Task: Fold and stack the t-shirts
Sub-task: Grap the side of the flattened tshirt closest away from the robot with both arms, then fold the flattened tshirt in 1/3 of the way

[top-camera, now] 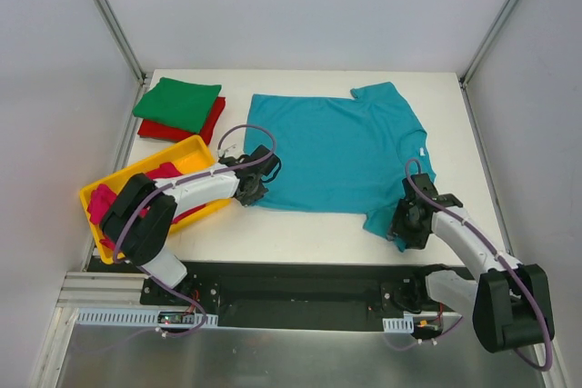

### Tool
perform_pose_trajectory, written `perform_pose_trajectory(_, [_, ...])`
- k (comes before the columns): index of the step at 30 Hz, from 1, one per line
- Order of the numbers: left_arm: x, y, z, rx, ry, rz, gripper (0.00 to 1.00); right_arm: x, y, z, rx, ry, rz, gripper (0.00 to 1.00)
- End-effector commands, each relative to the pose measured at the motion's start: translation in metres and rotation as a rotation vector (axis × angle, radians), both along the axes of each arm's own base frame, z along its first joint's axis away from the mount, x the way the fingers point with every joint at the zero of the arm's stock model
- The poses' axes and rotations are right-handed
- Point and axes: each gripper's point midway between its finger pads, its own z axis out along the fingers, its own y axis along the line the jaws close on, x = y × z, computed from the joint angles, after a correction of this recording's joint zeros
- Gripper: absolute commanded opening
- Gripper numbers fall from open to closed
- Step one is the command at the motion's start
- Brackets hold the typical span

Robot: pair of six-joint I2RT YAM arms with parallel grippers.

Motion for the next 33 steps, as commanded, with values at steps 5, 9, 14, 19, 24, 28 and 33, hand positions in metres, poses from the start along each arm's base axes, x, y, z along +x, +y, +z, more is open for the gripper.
perform_pose_trajectory(5, [-0.009, 0.003, 0.008, 0.002, 0.008, -0.026, 0.00, 0.005, -0.006, -0.006, -0.042, -0.013, -0.068, 0.20])
perform_pose_trajectory(9, [-0.015, 0.003, 0.011, -0.022, 0.004, -0.027, 0.00, 0.004, -0.008, 0.007, -0.035, -0.083, -0.108, 0.01])
perform_pose_trajectory(14, [-0.020, 0.001, 0.022, -0.050, -0.021, -0.046, 0.00, -0.003, -0.014, 0.027, -0.037, -0.148, -0.118, 0.01])
perform_pose_trajectory(19, [-0.027, 0.000, 0.025, -0.072, -0.022, -0.056, 0.00, -0.001, -0.004, 0.043, 0.043, -0.245, -0.101, 0.01])
perform_pose_trajectory(24, [-0.022, -0.003, 0.033, -0.072, -0.042, -0.078, 0.00, 0.013, -0.006, 0.061, 0.016, -0.288, -0.073, 0.00])
perform_pose_trajectory(28, [-0.012, -0.006, 0.042, -0.073, -0.051, -0.092, 0.00, 0.039, -0.008, 0.085, -0.020, -0.328, -0.061, 0.00])
perform_pose_trajectory(33, [0.006, -0.005, 0.052, -0.084, -0.056, -0.079, 0.00, 0.075, -0.008, 0.108, -0.047, -0.355, -0.055, 0.01])
